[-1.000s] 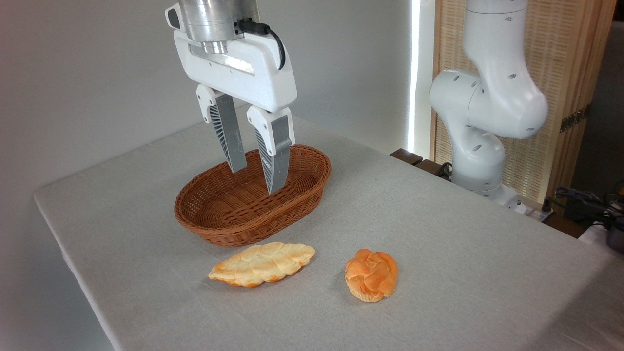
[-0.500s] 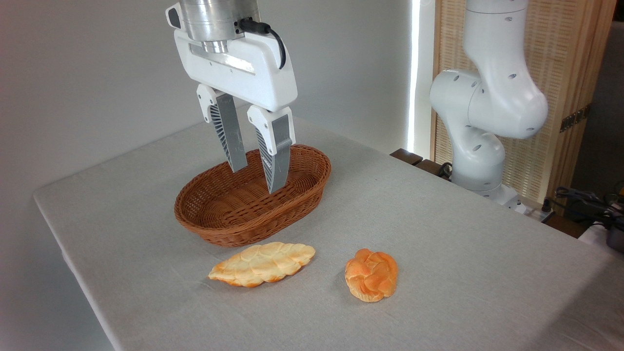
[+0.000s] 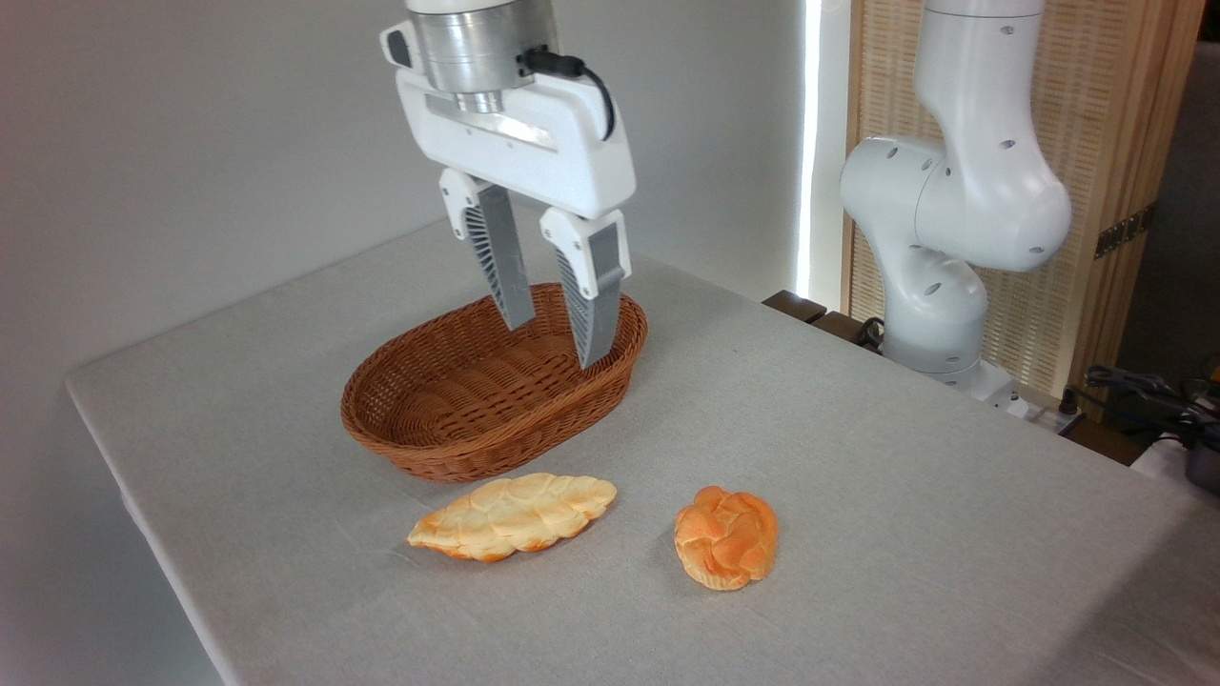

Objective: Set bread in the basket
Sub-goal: 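Move the open gripper over the round orange bun and lower it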

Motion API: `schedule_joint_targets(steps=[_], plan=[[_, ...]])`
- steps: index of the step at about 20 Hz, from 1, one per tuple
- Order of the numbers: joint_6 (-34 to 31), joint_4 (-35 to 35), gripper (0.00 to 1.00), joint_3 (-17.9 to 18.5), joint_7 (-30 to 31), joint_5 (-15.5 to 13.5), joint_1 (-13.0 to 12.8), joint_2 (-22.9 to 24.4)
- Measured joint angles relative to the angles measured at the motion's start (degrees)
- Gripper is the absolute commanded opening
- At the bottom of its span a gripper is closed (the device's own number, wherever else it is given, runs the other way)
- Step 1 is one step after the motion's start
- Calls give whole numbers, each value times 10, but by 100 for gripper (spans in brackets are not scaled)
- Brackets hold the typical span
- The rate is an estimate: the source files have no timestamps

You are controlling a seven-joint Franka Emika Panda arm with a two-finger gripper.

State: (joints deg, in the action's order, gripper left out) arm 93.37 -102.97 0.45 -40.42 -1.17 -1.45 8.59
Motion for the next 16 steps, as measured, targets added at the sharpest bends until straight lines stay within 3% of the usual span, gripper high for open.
schedule_joint_targets(steps=[4, 7, 12, 16], plan=[[61, -101, 100, 1, -7, 0, 0, 70], [108, -191, 100, 14, -53, 6, 0, 127], [145, -270, 100, 63, -124, 95, 1, 162], [211, -314, 100, 73, -126, 111, 1, 160]])
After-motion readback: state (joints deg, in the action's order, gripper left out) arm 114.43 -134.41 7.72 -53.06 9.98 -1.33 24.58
